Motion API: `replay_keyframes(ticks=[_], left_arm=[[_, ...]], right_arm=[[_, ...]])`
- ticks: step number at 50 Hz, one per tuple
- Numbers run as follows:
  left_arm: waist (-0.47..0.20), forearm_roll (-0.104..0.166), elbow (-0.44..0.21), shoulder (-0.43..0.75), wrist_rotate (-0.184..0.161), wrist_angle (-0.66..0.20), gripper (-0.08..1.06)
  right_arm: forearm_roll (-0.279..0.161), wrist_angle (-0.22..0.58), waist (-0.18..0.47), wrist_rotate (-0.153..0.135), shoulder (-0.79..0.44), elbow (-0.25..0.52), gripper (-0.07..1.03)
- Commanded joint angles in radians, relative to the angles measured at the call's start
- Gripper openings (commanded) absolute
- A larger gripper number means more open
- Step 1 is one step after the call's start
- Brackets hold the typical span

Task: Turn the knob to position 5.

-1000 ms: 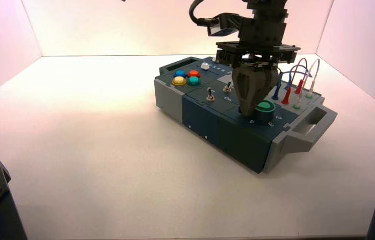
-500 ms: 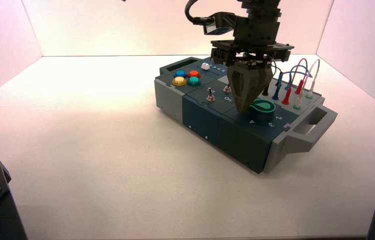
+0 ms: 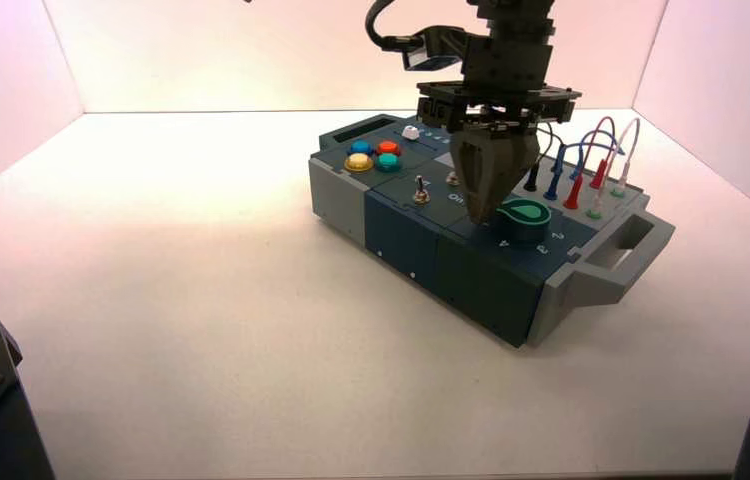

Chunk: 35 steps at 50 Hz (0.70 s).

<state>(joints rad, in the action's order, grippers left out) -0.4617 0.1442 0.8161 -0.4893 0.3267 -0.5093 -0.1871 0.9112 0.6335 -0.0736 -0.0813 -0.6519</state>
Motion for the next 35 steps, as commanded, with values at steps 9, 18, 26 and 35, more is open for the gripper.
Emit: replay_keyframes(ticks=[9,18,26,35], left_arm=[[-0.002,0.0,-0.026,-0.012,0.003,0.006,0.41],[-0.003,0.002,-0.026,-0.014,0.005,0.008,0.41],[-0.002,0.0,-0.026,-0.012,0.003,0.008,0.41],[-0.003,0.0,-0.025,-0.014,0.005,0.008,0.41]], right_arm=[[0.002,0.0,0.003,-0.006,0.009,0.029,-0.01],[0.002,0.0,0.003,-0.006,0.021,0.037,-0.01],[0.002,0.023,0.003,-0.008,0.048,0.054,-0.01],[0.003,0.038,0.003,-0.008,0.092,0.067,-0.01]])
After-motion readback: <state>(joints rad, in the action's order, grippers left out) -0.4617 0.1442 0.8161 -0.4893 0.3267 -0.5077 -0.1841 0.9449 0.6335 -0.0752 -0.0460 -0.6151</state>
